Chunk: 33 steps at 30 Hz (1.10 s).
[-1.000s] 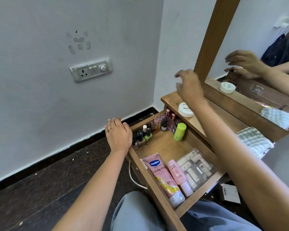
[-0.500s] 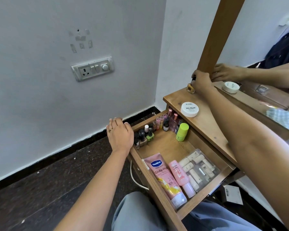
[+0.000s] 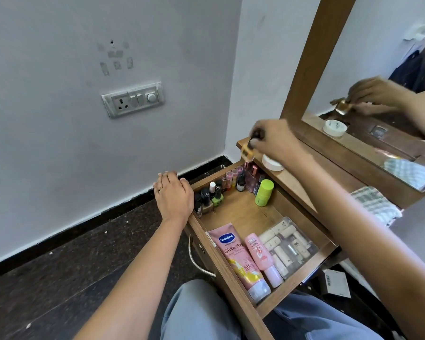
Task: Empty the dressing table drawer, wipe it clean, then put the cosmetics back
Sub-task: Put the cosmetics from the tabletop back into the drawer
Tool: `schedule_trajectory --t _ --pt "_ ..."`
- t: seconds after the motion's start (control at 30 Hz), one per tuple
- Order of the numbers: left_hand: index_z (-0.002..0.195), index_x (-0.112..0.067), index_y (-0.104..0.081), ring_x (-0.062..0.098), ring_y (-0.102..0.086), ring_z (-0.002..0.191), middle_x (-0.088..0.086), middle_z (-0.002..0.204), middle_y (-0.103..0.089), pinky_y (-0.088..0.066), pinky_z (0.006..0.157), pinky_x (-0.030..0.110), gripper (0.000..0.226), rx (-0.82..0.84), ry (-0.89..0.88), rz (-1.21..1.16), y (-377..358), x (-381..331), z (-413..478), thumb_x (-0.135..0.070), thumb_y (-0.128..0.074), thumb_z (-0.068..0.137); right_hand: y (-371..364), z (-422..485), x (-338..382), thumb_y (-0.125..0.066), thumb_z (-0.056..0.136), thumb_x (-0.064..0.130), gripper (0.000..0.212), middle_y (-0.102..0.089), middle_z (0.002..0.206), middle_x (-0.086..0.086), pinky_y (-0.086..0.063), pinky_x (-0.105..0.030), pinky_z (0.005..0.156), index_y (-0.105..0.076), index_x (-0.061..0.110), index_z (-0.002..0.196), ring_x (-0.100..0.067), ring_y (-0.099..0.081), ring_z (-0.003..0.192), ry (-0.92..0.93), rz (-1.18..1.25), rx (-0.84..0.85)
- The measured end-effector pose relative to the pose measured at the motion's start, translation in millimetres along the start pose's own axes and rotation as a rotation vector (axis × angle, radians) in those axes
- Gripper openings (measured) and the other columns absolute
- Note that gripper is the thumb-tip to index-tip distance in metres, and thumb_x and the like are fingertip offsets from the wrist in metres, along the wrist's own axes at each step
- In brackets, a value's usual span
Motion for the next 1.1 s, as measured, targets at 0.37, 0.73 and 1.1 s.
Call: schedule_trajectory --t 0.37,0.73,1.1 --pt "0.129 -0.002 -0.050 0.030 -0.031 0.140 0.017 0.139 -0.050 -0.022 0.117 0.045 0.040 0.012 0.012 -0.012 -2 0 1 -0.021 -0.033 0.099 -111 -48 -15 -0.059 0.082 0.002 0.023 -0.066 0.114 -0.012 -0.049 -0.032 0.086 -0.069 0.014 0.099 -0.028 -0.062 0.103 -0.100 -0.059 0.338" --pt "0.129 -0.001 -0.050 0.031 -0.032 0.140 0.018 0.138 -0.051 -0.022 0.117 0.045 0.040 0.007 0.004 -0.009 -1 0 0 -0.021 -0.033 0.099 -121 -57 -14 -0.066 0.080 0.006 0.012 -0.067 0.095 -0.010 -0.055 -0.034 0.072 -0.065 0.010 0.091 -0.026 -0.065 0.085 -0.138 -0.114 0.367" --pt "0.129 -0.003 -0.050 0.030 -0.030 0.141 0.017 0.139 -0.050 -0.021 0.118 0.044 0.039 0.006 0.016 -0.002 -2 -1 0 -0.022 -0.033 0.099 -124 -70 22 -0.072 0.076 0.024 0.045 -0.052 0.072 -0.002 -0.038 -0.028 0.061 -0.032 0.022 0.055 -0.026 -0.052 0.071 -0.049 -0.158 0.443"
Point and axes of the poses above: each hand's wrist, its own z-axis towards the middle knuckle, its own y-axis out of the back of the hand, x = y × z, the point moved 3 cm from there along z, towards the middle knuckle
